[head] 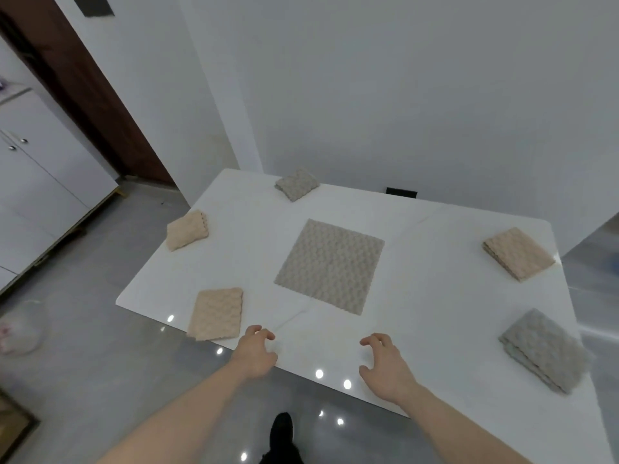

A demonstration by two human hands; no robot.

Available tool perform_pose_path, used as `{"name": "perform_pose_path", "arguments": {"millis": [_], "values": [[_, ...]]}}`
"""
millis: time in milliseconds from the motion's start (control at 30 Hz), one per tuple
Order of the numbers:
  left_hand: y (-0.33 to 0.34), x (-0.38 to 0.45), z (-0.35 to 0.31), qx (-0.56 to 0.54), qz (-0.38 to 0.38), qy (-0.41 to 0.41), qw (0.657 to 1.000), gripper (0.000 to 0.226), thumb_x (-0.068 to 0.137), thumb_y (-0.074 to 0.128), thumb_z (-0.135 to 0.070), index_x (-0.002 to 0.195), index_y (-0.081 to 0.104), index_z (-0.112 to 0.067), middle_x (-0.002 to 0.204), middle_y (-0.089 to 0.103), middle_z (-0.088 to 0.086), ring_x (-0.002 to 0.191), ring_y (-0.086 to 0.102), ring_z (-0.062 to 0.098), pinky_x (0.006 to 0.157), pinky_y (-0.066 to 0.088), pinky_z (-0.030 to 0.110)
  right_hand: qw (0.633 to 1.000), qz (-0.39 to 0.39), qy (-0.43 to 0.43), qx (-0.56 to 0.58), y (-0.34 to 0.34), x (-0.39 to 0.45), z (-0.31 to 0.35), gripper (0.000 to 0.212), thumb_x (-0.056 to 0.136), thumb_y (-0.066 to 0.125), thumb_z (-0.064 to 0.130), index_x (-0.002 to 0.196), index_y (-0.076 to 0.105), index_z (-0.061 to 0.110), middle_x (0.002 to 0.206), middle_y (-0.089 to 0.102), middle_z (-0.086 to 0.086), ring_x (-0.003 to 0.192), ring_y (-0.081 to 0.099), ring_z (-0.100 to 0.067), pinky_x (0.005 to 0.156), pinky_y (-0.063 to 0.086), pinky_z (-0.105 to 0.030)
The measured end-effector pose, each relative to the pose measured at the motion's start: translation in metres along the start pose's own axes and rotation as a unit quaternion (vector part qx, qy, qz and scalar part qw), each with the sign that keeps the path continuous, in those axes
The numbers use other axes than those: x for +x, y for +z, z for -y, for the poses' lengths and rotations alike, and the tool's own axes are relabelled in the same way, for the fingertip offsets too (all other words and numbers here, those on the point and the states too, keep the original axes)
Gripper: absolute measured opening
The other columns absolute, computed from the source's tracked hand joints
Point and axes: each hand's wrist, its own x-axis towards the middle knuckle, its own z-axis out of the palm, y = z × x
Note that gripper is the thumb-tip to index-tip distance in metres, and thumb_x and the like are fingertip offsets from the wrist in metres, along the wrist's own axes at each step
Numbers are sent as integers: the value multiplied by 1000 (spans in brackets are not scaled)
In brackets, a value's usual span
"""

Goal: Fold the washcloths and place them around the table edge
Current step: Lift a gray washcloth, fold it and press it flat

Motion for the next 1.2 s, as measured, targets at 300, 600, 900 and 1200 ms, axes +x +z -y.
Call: {"name": "perform_pose_path", "arguments": {"millis": [300,600,900,1200], "values": [[-40,111,4,41,-8,155,987,47,90,56,-23,136,52,-28,164,18,-6,146,29,18,112,33,27,990,-130,25,42,19,95,29,49,88,61,21,136,49,24,142,38,7,127,43,-17,99,38,-21],[27,201,42,26,-188,334,923,46,92,50,-50,135,47,-36,159,24,-24,149,14,-2,122,5,20,946,-323,2,-23,96,173,-12,43,80,57,39,123,60,36,121,49,18,111,44,-14,94,44,-36],[45,209,52,46,-278,353,892,43,92,43,-55,132,47,-41,143,37,-29,130,30,0,112,23,19,907,-407,-29,-104,120,176,-14,31,89,58,37,119,55,44,110,45,24,114,41,-9,95,34,-30],[49,199,58,66,-256,343,901,49,97,38,-49,142,48,-32,146,47,-12,130,37,17,111,31,33,901,-427,-3,-75,126,167,-9,24,87,59,33,111,64,32,103,53,7,109,53,-22,95,41,-37]]}}
